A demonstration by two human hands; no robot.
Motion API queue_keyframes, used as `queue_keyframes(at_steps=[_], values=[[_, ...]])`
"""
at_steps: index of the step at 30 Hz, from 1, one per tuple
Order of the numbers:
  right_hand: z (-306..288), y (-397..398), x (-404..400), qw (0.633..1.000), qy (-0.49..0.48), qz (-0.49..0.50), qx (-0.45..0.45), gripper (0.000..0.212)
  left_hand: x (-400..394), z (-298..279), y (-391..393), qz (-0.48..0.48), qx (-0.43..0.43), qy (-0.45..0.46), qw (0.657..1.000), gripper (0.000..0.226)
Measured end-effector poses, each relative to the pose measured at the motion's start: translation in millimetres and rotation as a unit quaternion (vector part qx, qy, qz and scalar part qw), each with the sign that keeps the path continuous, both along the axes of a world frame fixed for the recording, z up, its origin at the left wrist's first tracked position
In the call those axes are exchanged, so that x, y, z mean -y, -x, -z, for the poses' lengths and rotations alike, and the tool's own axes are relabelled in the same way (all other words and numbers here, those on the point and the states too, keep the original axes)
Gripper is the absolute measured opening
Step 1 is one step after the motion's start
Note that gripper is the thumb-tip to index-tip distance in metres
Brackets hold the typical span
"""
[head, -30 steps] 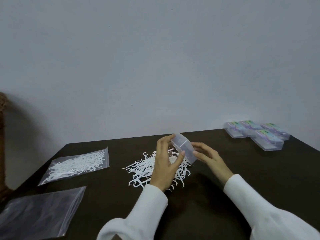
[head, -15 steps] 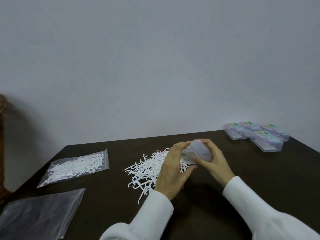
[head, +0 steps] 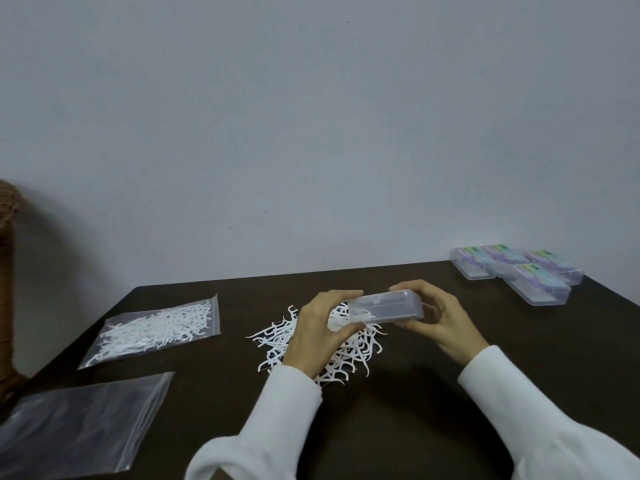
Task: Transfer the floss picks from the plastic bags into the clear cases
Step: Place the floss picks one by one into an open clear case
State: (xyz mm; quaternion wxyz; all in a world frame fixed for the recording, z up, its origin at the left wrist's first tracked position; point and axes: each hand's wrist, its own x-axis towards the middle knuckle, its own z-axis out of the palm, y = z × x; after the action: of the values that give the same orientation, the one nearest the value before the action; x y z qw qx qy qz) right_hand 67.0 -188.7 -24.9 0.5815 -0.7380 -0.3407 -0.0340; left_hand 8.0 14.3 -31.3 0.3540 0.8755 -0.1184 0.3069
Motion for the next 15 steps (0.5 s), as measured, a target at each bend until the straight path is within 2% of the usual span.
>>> queue_keyframes(at_steps=[3, 7, 10, 13, 15], values=[[0.5, 1.4, -2.1, 0.999, -0.015, -0.011, -0.039, 0.045, -0.2, 1.4, -0.4, -0.021, 0.053, -0.013, 0.998, 0.041], [-3.1, 5.8, -2.5, 0.994, -0.019, -0.027, -0.107, 0.046, -2.1, 4.3, -1.6, -0.039, 0.095, -0.04, 0.994, 0.041], [-2.9, 4.4, -2.7, 0.994, -0.022, -0.003, -0.109, 0.038, -1.4, 5.9, -1.3, -0.039, 0.103, -0.071, 0.991, 0.045], [-1.1, 2.8, -1.7, 0.993, -0.046, 0.017, -0.109, 0.044, -0.5, 7.9, -2.7, -0.046, 0.1, -0.11, 0.988, 0.051], [-0.7, 2.8, -1.8, 0.992, -0.061, 0.023, -0.106, 0.05, 3.4, 8.4, -2.5, -0.049, 0.113, -0.132, 0.984, 0.045]])
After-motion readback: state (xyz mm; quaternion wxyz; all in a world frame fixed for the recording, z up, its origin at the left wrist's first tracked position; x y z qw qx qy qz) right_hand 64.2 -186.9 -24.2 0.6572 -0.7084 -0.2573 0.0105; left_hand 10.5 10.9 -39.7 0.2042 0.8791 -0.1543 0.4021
